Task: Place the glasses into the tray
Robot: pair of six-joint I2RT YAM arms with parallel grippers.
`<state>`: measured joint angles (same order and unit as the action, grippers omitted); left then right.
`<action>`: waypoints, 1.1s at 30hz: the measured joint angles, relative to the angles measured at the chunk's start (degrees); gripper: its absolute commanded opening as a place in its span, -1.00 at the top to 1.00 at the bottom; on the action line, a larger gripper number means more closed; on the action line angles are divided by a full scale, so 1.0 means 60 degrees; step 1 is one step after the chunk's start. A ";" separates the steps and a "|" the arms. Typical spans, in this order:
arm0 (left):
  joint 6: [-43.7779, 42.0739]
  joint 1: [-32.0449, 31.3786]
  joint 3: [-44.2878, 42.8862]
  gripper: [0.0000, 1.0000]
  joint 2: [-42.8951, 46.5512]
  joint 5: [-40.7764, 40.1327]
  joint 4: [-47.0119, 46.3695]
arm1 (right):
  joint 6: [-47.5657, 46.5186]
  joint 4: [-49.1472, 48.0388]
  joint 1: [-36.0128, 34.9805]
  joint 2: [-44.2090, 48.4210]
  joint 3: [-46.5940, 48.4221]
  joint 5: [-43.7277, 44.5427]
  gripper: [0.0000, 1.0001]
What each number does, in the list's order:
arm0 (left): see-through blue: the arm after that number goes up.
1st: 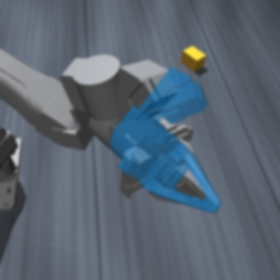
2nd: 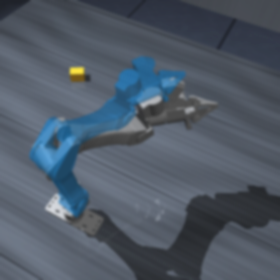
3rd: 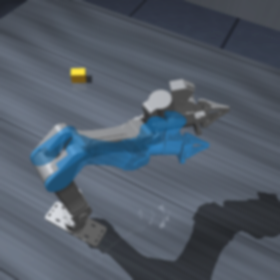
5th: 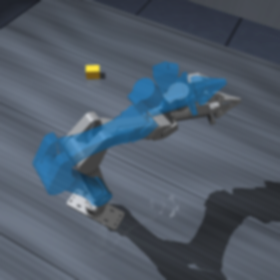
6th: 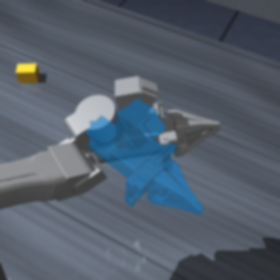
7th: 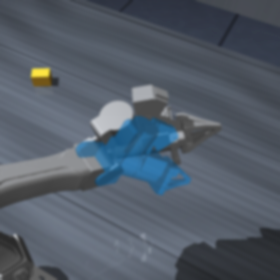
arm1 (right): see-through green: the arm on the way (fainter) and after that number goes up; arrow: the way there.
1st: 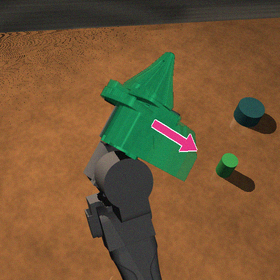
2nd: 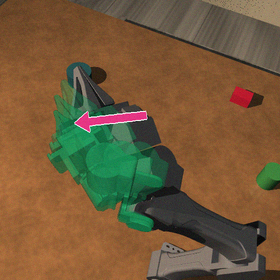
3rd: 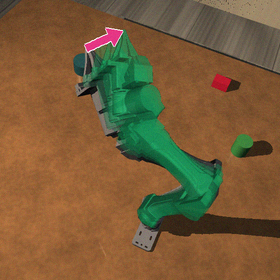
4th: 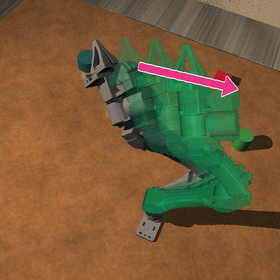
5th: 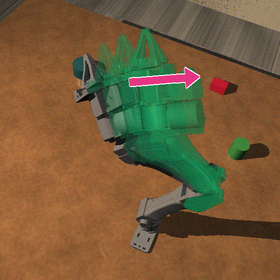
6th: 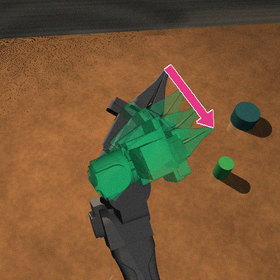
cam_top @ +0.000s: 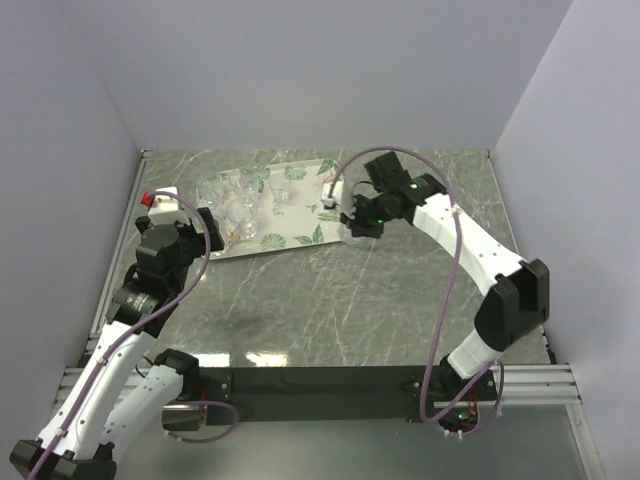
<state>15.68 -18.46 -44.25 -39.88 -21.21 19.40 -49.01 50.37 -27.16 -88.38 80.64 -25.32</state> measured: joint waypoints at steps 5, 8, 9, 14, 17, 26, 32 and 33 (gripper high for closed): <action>-0.0029 0.0000 0.0033 -0.99 0.0237 -0.0262 -0.0055 | -0.0488 0.0164 -0.0940 -0.1614 0.1920 0.0095 1.00; -0.0040 0.0004 0.0091 -0.99 0.0331 -0.0404 -0.0124 | -0.0699 0.0248 -0.1359 -0.2772 0.3093 0.0178 1.00; -0.0058 0.0007 0.0113 -0.99 0.0339 -0.0452 -0.0142 | -0.0758 0.0226 -0.1457 -0.3111 0.3435 0.0222 1.00; -0.0102 0.0047 0.0153 -0.99 0.0342 -0.0601 -0.0189 | -0.1067 0.0273 -0.1836 -0.4892 0.5282 0.0382 1.00; -0.0138 0.0095 0.0157 -0.99 0.0357 -0.0681 -0.0193 | -0.1213 0.0277 -0.1985 -0.5781 0.6273 0.0470 1.00; -0.0219 0.0270 0.0157 -0.99 0.0361 -0.0696 -0.0266 | -0.1355 0.0011 -0.2284 -0.7246 0.7515 0.1096 1.00; -0.0237 0.0361 0.0157 -0.99 0.0361 -0.0692 -0.0266 | -0.1490 -0.0109 -0.2510 -0.7471 0.7515 0.1344 1.00; -0.0237 0.0375 0.0157 -0.99 0.0361 -0.0692 -0.0266 | -0.1501 -0.0160 -0.2557 -0.7486 0.7515 0.1366 1.00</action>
<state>14.26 -16.21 -43.31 -37.71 -25.36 17.80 -58.02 49.41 -42.50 -133.29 125.73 -17.12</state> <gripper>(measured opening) 0.995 0.098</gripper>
